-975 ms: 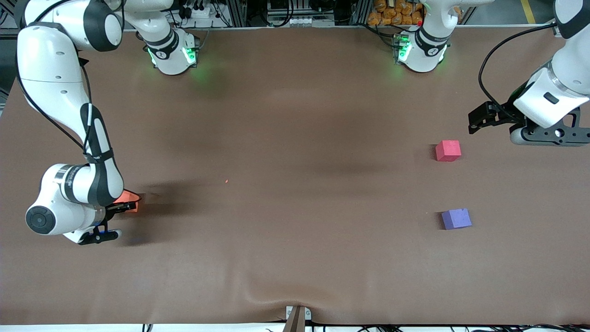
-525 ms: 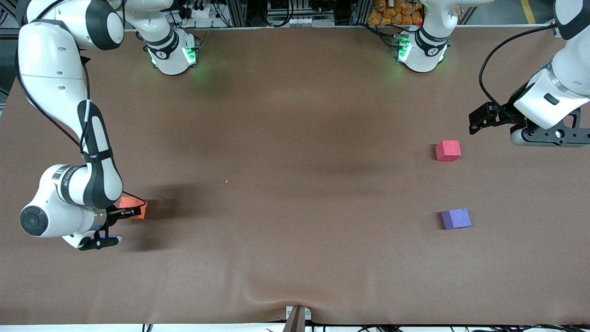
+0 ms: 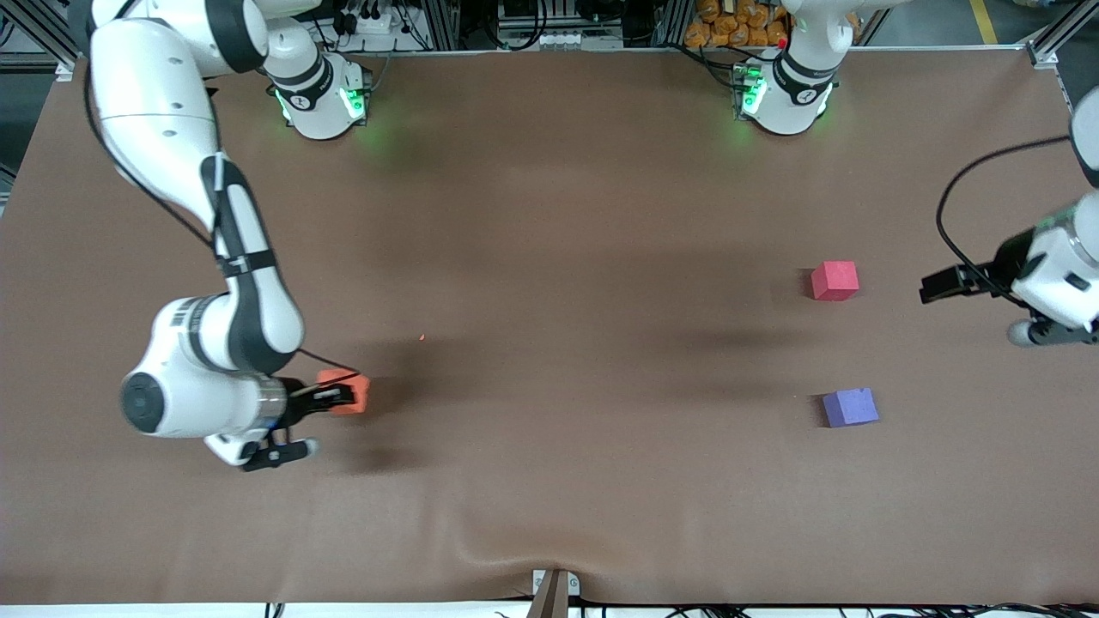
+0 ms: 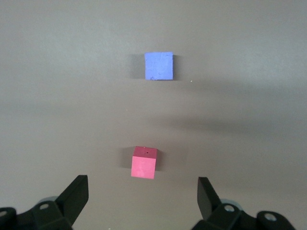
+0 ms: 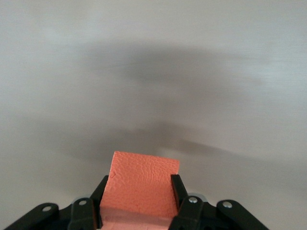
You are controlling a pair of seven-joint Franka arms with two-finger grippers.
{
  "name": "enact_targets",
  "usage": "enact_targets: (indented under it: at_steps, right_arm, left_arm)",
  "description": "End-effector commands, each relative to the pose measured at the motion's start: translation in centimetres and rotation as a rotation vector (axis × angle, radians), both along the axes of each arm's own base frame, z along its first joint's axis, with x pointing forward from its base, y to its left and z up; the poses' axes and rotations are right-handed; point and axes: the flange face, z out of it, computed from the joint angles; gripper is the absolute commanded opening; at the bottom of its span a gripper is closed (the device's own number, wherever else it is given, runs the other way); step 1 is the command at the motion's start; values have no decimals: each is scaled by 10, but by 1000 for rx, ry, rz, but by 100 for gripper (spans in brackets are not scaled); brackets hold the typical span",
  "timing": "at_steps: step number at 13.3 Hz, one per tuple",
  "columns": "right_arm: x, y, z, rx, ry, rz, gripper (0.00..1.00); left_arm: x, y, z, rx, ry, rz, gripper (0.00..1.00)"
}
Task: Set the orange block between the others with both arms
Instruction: 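Carry the orange block toward mid-table while the left gripper approaches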
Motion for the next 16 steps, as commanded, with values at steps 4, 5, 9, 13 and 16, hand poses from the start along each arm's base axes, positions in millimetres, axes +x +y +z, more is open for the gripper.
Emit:
enact_targets:
  at_steps: [4,5,9,13,16]
  right_arm:
    - [-50,170,3,-27,46,-118,48]
    - [-58,193,2,-23,37,-120,48]
    - [-107,274,-15,-45,92,-112,49]
    - [-137,310,-24,-86,133,-170,52]
    - [-139,310,-38,-99,141,-158,56]
  left_arm:
    - [45,-70,-38,-50,-24,-55,100]
    - [51,-89,-49,-49,-38,-36,100]
    - [50,-179,-84,-48,-39,-17,100]
    - [36,-242,-120,-44,5,-107,100]
    - [33,-252,-139,-34,33,-129,100]
